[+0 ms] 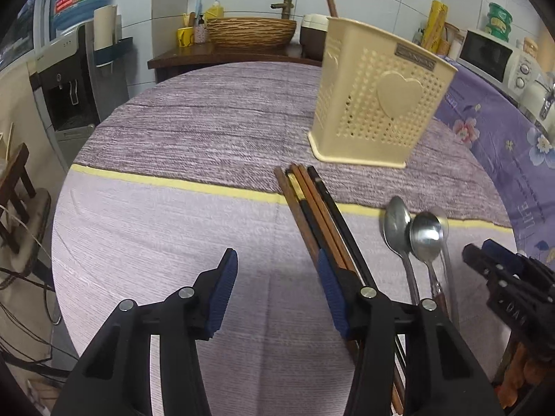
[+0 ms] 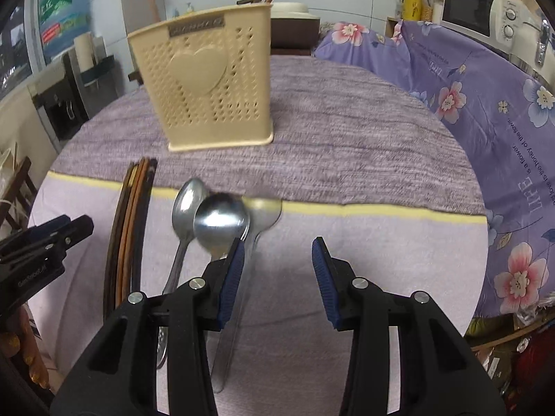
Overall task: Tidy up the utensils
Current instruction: 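Grasp a brown chopstick with the left gripper while the right gripper grasps a pale spoon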
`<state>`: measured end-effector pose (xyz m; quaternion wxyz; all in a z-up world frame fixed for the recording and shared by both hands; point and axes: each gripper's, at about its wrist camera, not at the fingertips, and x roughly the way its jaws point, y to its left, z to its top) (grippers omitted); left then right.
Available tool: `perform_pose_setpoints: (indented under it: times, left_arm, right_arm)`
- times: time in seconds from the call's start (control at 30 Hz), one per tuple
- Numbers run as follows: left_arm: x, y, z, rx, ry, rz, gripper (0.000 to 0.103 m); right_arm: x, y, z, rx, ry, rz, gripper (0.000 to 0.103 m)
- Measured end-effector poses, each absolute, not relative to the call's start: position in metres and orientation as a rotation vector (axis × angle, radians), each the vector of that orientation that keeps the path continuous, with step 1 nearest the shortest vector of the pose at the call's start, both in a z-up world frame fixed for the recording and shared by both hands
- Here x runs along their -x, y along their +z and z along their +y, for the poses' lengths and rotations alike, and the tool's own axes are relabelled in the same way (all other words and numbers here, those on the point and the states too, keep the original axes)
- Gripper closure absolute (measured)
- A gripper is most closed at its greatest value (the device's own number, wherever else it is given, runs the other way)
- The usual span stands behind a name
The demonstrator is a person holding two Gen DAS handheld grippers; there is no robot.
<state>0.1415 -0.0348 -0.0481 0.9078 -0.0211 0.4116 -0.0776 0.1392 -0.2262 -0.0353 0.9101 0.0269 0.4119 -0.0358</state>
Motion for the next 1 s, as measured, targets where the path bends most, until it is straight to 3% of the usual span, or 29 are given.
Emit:
perform_pose_setpoints:
  times: [0.63,1.0]
  left_arm:
    - [-0.129,-0.063,-0.047,-0.017,-0.147,0.868,0.054]
    - [-0.140,-0.053,-0.021,0.035,-0.102,0.862,0.053]
  right_arm:
    - [-0.130,-0.055,-0.220,-0.003,-0.108,0.891,0.061]
    - [-0.136,-0.048,-0.272,-0.184,-0.152,0.883,0.059]
